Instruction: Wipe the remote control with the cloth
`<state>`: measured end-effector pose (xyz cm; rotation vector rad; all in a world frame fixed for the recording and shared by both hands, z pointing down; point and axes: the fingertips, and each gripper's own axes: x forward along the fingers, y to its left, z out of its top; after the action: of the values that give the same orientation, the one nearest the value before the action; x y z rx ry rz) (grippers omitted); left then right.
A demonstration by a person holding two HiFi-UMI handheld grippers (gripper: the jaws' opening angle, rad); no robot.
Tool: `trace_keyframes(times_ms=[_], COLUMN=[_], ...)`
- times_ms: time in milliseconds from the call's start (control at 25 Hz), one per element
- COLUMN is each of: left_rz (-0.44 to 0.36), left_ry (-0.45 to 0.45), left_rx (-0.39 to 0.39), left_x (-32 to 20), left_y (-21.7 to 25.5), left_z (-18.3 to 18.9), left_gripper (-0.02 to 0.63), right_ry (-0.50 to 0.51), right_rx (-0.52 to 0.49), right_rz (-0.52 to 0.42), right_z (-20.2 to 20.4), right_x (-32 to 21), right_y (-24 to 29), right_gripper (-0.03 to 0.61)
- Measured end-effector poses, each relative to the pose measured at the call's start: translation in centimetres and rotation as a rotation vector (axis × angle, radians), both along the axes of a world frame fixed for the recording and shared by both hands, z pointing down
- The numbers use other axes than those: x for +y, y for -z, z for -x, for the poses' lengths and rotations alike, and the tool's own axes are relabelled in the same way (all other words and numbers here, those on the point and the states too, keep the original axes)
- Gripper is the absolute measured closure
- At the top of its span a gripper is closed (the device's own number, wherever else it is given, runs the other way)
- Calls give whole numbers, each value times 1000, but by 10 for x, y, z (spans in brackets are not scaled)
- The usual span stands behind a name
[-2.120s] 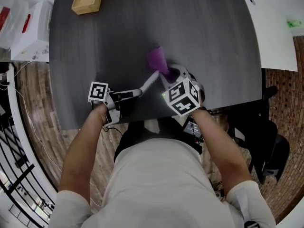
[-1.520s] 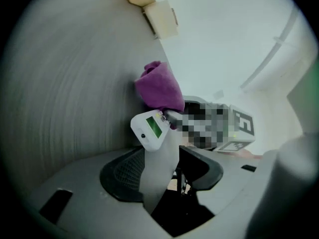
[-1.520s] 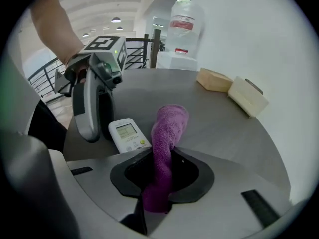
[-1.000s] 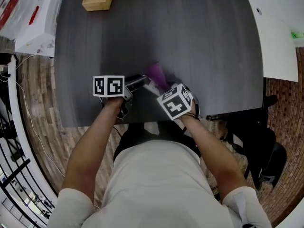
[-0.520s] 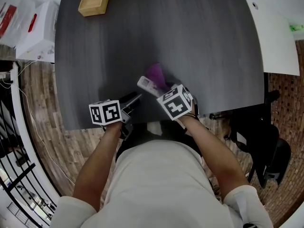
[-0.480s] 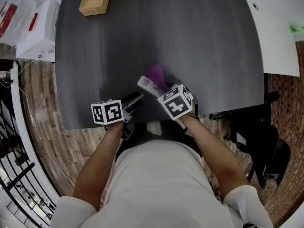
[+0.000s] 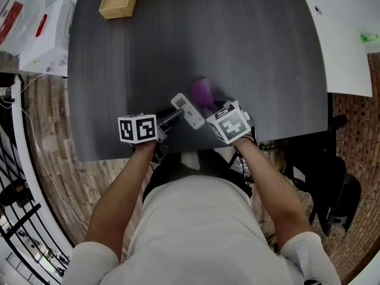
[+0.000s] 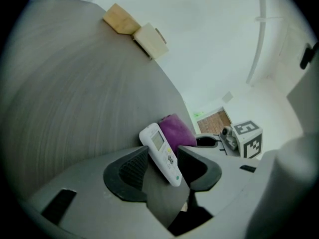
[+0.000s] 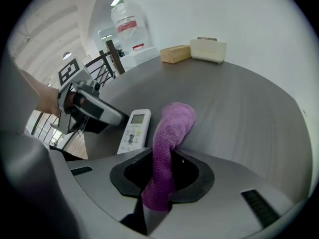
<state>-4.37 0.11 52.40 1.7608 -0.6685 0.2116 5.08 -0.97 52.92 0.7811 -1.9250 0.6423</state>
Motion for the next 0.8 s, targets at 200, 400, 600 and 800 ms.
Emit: trace_keyframes(times_ms=[200,400,600,800], left_rz=[1,-8,-30,-40], left_ry=[-34,-55,-114,-135], left_rx=[-10,-18,-43,-46], left_x=[-14,-21,-27,-35], left_y=[-2,-2,-2,-2], left_z=[0,-5,-11,-18], left_gripper=[430,430,430,430], right_ry=[20,10,-52,-119], right_rx=[-14,-49,-76,-100], right_rz=[29,42,57,71], right_z=[15,27,24,24], right_x=[20,32,34,34], right_y=[-2,0,-6,-8], right_gripper=[489,489,489,489])
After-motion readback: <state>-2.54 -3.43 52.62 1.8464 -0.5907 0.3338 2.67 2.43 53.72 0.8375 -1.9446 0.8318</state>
